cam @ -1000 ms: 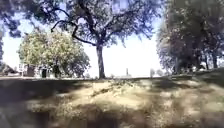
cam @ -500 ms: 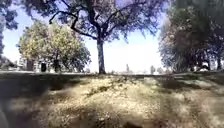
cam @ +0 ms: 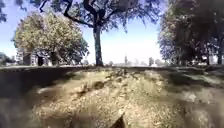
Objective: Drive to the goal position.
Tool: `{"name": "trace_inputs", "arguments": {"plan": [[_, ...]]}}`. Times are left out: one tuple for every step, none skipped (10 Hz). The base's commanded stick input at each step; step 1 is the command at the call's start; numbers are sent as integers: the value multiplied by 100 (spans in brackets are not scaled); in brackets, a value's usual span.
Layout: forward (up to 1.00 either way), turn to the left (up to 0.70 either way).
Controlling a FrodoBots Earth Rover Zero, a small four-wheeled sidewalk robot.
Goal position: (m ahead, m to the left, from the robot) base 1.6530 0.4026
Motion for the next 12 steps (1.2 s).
{"name": "trace_inputs", "arguments": {"plan": [[0,-5],[0,-5],[0,-5],[0,-5],[0,-5],[0,-5],[66,-2],[85,-2],[85,-2],[85,-4],[85,-18],[85,-34]]}}
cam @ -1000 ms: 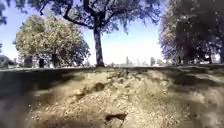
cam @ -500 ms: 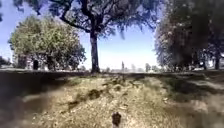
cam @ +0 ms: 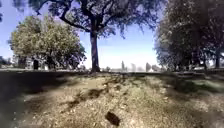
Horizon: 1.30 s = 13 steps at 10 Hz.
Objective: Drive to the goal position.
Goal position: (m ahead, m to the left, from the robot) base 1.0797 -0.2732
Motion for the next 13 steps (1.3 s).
{"name": "trace_inputs", "arguments": {"plan": [[85,-34],[85,-34],[85,-34],[85,-5],[85,0],[85,0],[85,0],[85,0],[85,0],[85,0],[85,0],[85,0],[85,0]]}}
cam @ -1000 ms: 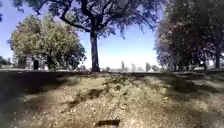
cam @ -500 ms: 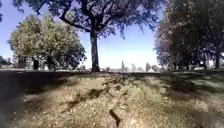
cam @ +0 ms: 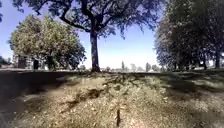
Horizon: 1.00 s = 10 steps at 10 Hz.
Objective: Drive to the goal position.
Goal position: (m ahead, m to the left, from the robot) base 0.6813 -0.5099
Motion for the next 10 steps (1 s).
{"name": "trace_inputs", "arguments": {"plan": [[85,0],[85,0],[85,0],[85,0],[85,0],[85,0],[85,0],[85,0],[85,0],[85,0]]}}
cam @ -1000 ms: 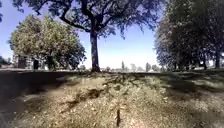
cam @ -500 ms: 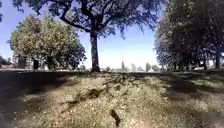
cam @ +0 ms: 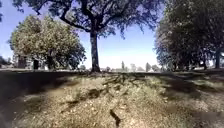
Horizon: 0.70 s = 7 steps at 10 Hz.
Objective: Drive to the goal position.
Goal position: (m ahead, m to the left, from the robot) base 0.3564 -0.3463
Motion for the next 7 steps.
{"name": "trace_inputs", "arguments": {"plan": [[85,-18],[85,-31],[85,-33],[85,-34],[85,-34],[85,-34],[85,-34]]}}
